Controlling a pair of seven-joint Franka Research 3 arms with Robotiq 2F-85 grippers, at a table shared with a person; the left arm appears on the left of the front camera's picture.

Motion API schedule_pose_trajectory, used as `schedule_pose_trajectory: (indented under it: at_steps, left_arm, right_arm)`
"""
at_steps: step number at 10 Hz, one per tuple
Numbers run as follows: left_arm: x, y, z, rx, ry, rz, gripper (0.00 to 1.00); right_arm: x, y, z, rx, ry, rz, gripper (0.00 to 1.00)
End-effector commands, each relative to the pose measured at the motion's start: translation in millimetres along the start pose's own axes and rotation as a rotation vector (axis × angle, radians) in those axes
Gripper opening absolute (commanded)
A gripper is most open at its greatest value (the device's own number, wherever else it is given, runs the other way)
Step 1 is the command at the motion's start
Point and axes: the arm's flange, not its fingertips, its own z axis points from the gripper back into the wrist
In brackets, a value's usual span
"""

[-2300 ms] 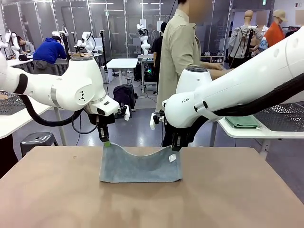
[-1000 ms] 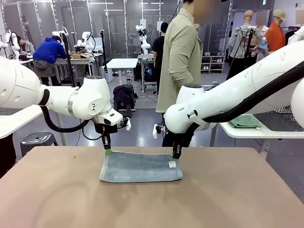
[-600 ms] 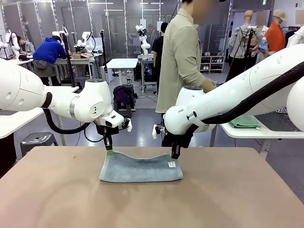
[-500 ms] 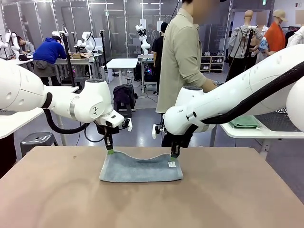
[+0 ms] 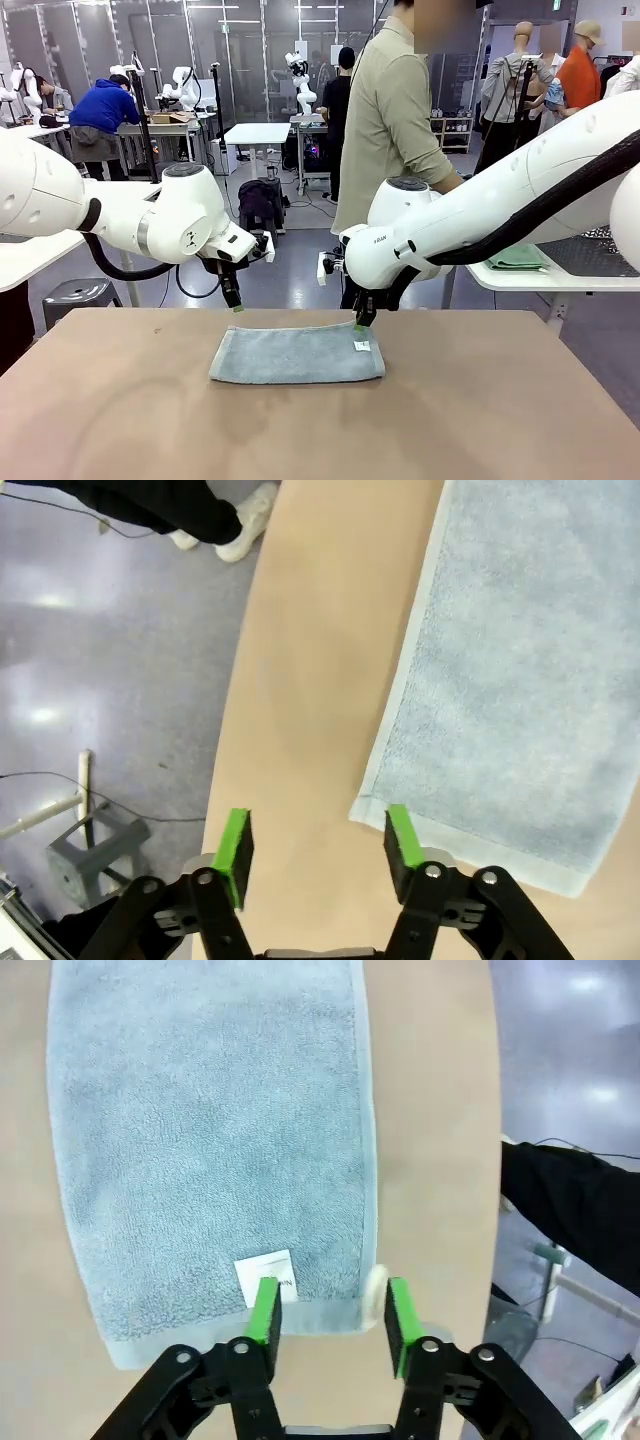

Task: Fold the towels and place them in the basket.
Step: When a person lays out a Towel with hook on the table, fold it in half twice.

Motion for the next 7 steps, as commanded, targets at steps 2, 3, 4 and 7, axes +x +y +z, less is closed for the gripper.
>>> schedule_pose_trajectory:
  at_steps: [2, 3, 4, 7]
  left_arm:
    - [-24, -14, 67, -0.012, -0.037, 0.011, 0.81]
    - [-34, -6, 95, -0.075, -0.035, -0.001, 0.81]
    - [-44, 3, 116, -0.124, -0.012, -0.018, 0.81]
    - [-69, 23, 154, -0.229, -0.039, -0.021, 0.81]
  right_arm:
    - [-8, 23, 56, -0.044, 0.014, -0.037, 0.96]
    - [-10, 26, 80, 0.009, 0.009, -0.093, 0.96]
    - [-14, 26, 103, 0.043, -0.004, -0.194, 0.96]
    - [-13, 30, 179, -0.082, 0.008, -0.623, 0.96]
